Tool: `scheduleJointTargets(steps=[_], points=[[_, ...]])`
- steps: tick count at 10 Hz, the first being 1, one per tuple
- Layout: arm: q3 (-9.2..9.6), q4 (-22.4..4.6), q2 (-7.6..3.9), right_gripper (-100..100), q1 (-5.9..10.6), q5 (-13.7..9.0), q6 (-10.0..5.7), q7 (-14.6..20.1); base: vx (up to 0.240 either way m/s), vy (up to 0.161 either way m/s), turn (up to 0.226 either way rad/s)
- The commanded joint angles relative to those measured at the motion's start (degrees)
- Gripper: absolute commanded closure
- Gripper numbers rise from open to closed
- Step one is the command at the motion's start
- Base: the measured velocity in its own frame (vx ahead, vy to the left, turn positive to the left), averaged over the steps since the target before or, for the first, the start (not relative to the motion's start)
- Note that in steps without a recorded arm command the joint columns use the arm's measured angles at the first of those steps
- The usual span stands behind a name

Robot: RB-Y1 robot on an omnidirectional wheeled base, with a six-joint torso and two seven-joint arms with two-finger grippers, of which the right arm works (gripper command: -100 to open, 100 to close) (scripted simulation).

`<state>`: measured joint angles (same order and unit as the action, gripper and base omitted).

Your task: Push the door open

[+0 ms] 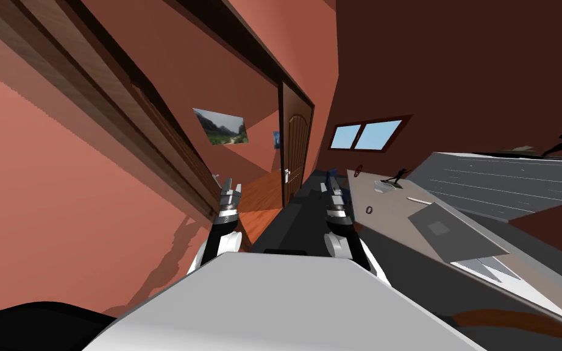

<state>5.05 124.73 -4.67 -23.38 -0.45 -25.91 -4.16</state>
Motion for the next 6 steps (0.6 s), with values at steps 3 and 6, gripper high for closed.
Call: scheduleJointTargets(steps=[3, 6], points=[[1.9, -3.35, -0.75, -100, 1.93, -0.06, 0.43, 1.16, 0.093, -0.069, 0.059], [3.91, -7.1, -1.73, -100, 4.09, -0.23, 0.92, 2.55, 0.101, -0.077, 0.096]])
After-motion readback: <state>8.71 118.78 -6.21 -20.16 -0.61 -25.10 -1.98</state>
